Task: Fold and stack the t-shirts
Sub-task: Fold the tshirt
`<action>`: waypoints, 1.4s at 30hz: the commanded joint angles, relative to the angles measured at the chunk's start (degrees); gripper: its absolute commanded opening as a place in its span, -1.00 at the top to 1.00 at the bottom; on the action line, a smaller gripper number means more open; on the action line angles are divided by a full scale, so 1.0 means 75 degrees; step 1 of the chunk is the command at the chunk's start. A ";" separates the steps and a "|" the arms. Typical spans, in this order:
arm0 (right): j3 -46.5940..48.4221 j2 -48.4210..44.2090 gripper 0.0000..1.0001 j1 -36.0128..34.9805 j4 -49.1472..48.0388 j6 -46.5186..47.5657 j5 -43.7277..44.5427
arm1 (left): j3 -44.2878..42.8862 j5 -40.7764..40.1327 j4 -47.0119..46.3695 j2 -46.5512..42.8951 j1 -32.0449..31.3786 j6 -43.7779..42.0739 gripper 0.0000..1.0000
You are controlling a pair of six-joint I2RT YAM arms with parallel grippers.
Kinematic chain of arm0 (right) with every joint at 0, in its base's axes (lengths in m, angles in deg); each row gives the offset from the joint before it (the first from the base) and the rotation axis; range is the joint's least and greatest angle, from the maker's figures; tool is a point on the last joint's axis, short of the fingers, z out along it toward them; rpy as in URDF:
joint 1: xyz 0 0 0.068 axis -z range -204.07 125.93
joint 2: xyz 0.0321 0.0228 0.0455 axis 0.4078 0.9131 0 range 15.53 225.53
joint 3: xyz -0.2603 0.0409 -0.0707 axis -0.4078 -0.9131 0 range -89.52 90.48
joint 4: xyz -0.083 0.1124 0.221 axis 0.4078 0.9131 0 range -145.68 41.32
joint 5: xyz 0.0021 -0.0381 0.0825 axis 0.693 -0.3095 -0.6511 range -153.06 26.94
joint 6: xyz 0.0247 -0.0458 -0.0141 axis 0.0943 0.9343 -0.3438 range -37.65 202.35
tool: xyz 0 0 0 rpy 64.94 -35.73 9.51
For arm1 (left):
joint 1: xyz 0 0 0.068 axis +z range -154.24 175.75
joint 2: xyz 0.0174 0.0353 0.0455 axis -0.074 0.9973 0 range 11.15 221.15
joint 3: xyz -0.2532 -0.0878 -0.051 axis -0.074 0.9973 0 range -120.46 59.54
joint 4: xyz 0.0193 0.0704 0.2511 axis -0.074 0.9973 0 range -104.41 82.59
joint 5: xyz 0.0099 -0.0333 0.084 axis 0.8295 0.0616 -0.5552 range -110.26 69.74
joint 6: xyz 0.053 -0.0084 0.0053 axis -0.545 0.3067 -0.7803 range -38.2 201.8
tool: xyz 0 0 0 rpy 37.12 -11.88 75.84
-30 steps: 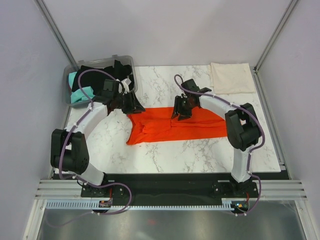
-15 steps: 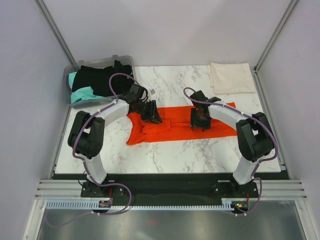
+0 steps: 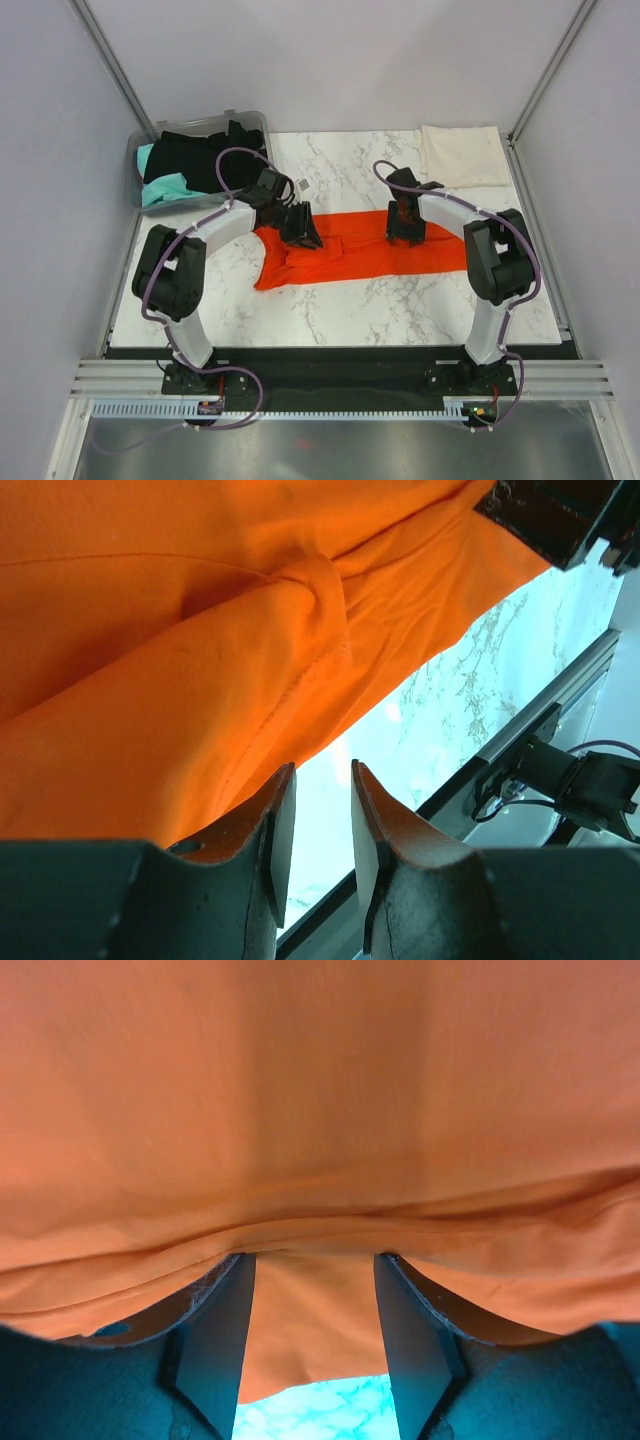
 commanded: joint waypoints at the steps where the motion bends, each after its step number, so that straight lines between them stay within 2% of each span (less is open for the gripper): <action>1: 0.0533 0.0093 -0.18 0.0066 -0.0051 0.0309 0.0257 | 0.0023 0.0071 0.0130 -0.0582 -0.0036 -0.0252 0.29; 10: 0.0546 0.0105 -0.22 0.0277 0.0079 0.0801 0.0269 | -0.0153 0.0141 0.0142 -0.0313 -0.0071 -0.0287 0.29; 12: 0.0429 0.0116 -0.23 0.0371 -0.0329 0.1245 0.0257 | -0.0188 0.0176 0.0153 -0.0266 -0.0071 -0.0299 0.29; 16: 0.0452 0.0211 -0.24 0.0616 -0.0355 0.1715 -0.0035 | -0.0165 0.0258 0.0223 -0.0289 -0.0130 -0.0357 0.29; 21: 0.0242 -0.0923 -0.25 0.0734 0.0065 0.1634 0.0057 | -0.0001 0.0200 0.0247 -0.0313 -0.0212 -0.0416 0.28; 27: -0.0672 -0.1992 -0.27 0.1062 0.0113 0.1551 0.0233 | -0.0106 -0.0069 0.0259 -0.0032 -0.0235 -0.0557 0.26; 35: -0.1680 -0.1900 -0.25 0.2150 -0.0635 0.1470 -0.0036 | 0.0022 -0.0339 0.0329 0.0752 -0.0223 -0.0674 0.25; 42: -0.1306 -0.0986 -0.25 0.2515 -0.0976 0.1668 0.0093 | 0.0350 -0.0514 0.0329 0.0849 -0.0223 -0.0967 0.26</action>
